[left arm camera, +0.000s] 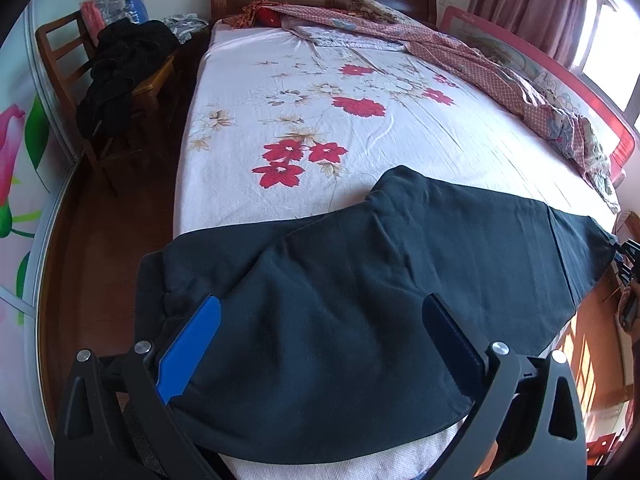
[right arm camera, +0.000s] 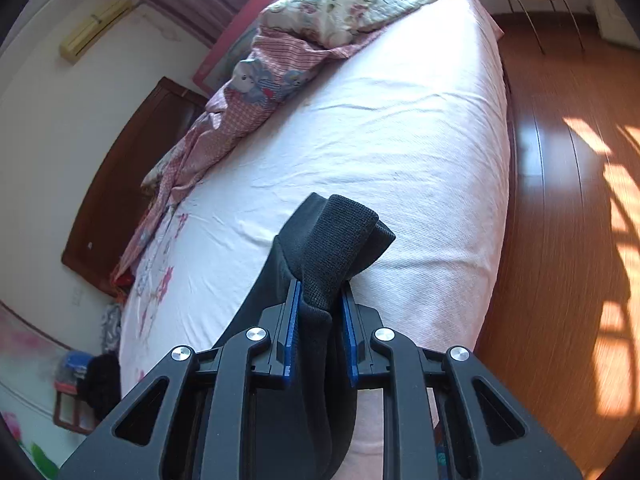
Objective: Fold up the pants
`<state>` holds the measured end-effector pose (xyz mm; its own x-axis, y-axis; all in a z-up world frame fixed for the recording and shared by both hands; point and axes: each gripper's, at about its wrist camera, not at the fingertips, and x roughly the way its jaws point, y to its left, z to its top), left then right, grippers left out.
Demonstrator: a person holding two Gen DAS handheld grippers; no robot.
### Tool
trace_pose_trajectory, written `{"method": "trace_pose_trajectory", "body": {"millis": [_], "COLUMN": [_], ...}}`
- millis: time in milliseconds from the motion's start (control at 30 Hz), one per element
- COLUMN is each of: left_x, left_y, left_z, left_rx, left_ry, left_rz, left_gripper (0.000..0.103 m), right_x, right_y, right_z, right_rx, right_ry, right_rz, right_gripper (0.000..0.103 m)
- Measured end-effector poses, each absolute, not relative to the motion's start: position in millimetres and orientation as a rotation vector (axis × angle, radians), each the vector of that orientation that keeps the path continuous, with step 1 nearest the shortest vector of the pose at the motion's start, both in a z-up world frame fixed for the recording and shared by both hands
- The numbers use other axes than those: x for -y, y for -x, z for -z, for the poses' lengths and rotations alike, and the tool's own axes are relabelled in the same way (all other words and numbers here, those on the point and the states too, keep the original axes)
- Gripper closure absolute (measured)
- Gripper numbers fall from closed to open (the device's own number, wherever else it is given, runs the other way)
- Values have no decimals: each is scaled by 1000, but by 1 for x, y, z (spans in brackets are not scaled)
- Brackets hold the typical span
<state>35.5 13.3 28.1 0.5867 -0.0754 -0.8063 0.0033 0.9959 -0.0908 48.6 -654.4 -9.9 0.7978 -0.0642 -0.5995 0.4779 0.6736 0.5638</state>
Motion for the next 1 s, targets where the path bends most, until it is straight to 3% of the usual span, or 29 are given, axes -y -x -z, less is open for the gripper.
{"method": "trace_pose_trajectory", "body": {"millis": [133, 267, 367, 500, 633, 700, 833, 1000], "left_x": [-29, -47, -60, -80, -103, -113, -125, -125], "left_y": [-23, -11, -3, 7, 15, 21, 26, 26], "left_z": [-37, -38, -35, -29, -28, -28, -19, -9], "left_rx": [-904, -890, -887, -890, -884, -865, -881, -901], "left_ry": [120, 166, 187, 221, 295, 307, 333, 320], "left_rz": [25, 5, -15, -48, -79, -103, -132, -134], "left_gripper": [2, 2, 2, 2, 2, 2, 2, 2], "right_x": [569, 454, 355, 243, 189, 187, 172, 215], "right_y": [-59, -52, -41, -34, -19, -18, 18, -3], "right_z": [-48, -70, -49, 24, 80, 76, 44, -13], "right_rx": [-587, -584, -616, -715, -709, -742, -737, -755], "right_ry": [-470, -171, 88, 374, 704, 730, 782, 397], "right_rz": [229, 111, 18, -101, -45, -58, -256, -230], "right_gripper": [85, 85, 85, 85, 85, 81, 57, 55]}}
